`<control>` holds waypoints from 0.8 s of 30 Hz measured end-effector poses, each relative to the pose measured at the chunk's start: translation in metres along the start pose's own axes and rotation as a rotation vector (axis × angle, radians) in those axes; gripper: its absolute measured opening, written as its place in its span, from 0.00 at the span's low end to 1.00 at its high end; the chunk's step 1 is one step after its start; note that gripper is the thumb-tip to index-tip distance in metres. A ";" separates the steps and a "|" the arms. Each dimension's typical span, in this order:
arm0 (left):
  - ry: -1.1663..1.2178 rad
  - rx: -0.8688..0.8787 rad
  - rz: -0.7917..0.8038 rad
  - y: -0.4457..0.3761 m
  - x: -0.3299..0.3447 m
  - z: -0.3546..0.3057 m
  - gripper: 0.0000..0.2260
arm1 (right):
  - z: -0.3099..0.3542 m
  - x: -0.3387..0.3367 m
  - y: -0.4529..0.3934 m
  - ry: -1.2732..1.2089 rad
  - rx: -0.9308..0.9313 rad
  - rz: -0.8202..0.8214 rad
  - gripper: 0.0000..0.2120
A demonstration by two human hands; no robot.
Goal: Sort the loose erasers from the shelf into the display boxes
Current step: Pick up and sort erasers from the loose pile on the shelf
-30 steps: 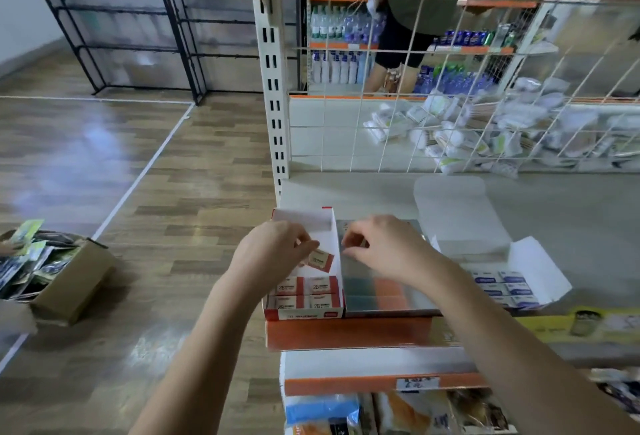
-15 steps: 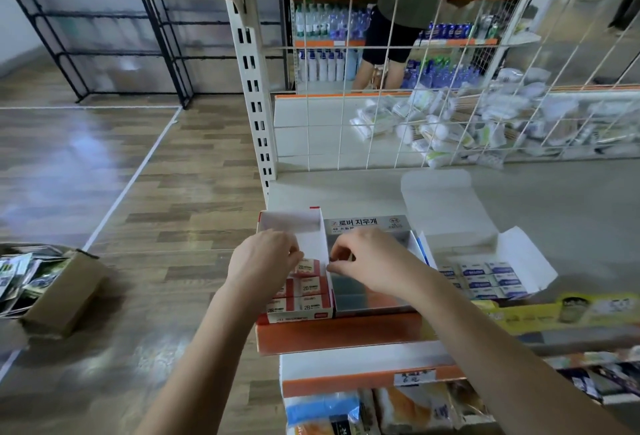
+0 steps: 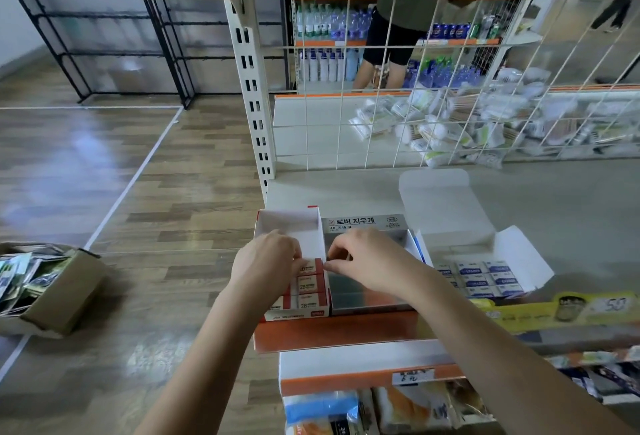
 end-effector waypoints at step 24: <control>-0.306 0.768 -0.253 -0.071 -0.112 -0.469 0.22 | -0.292 -0.284 0.215 0.302 0.459 -0.430 0.22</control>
Point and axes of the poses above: each hand's wrist, its own y-axis away from the middle knuckle, its own x-axis out of the palm, z = x × y, the point moved 10 cm from there along -y, towards the middle knuckle, and after that the axes turned 14 degrees about -y, right-handed, at the moved point
